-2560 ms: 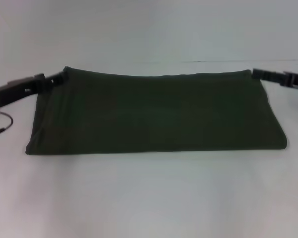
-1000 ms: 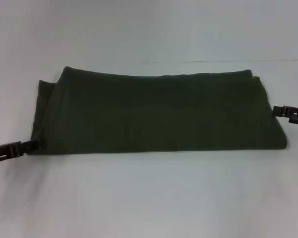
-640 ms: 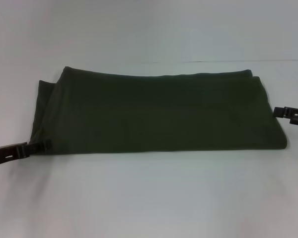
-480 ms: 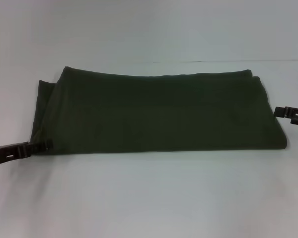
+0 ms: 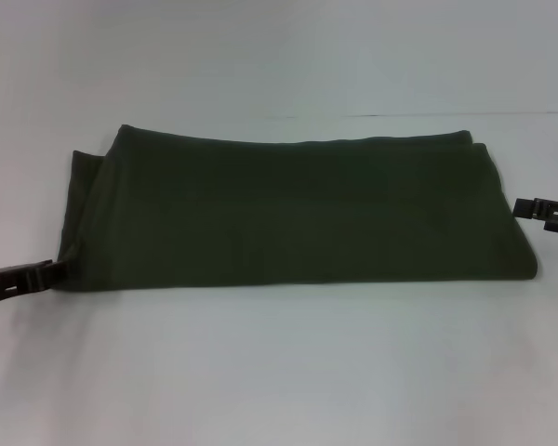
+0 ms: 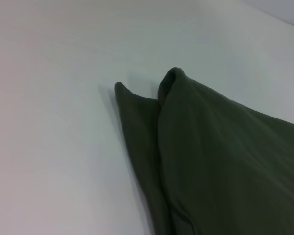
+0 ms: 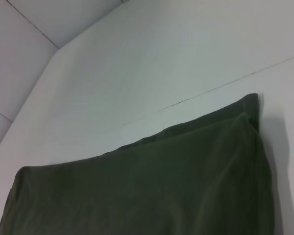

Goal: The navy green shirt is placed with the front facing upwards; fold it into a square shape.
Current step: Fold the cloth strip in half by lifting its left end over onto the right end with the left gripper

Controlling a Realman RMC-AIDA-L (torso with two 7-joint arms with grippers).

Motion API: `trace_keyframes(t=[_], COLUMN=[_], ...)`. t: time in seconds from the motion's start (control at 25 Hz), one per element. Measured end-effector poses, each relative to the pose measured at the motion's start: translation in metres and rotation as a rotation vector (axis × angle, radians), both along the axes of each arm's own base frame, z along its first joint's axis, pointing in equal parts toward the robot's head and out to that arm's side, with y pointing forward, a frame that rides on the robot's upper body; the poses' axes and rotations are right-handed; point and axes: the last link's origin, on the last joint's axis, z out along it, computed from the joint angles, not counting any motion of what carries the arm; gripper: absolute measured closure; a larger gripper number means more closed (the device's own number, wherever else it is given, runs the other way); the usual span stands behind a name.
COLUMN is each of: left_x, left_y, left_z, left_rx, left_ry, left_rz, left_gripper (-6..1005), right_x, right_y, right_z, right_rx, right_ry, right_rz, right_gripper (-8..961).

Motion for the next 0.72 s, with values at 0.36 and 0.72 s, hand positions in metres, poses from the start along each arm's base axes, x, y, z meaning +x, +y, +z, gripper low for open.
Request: trace_keyframes(t=[0.36, 0.72], left_x=[-0.0015, -0.0001], left_y=[0.0013, 0.0032], left_z=[-0.0015, 0.0014], left_rx=[-0.014, -0.01], left_ry=[0.027, 0.037], left_rz=[0.005, -0.002], left_gripper=[728, 1003], right_x=[-0.0004, 0.0005], right_y=[-0.0002, -0.0013], right_z=[-0.0004, -0.0016], right_rx=[-0.002, -0.007], right_ry=[0.002, 0.001], right_rz=[0.001, 0.0], right_gripper=[69, 69])
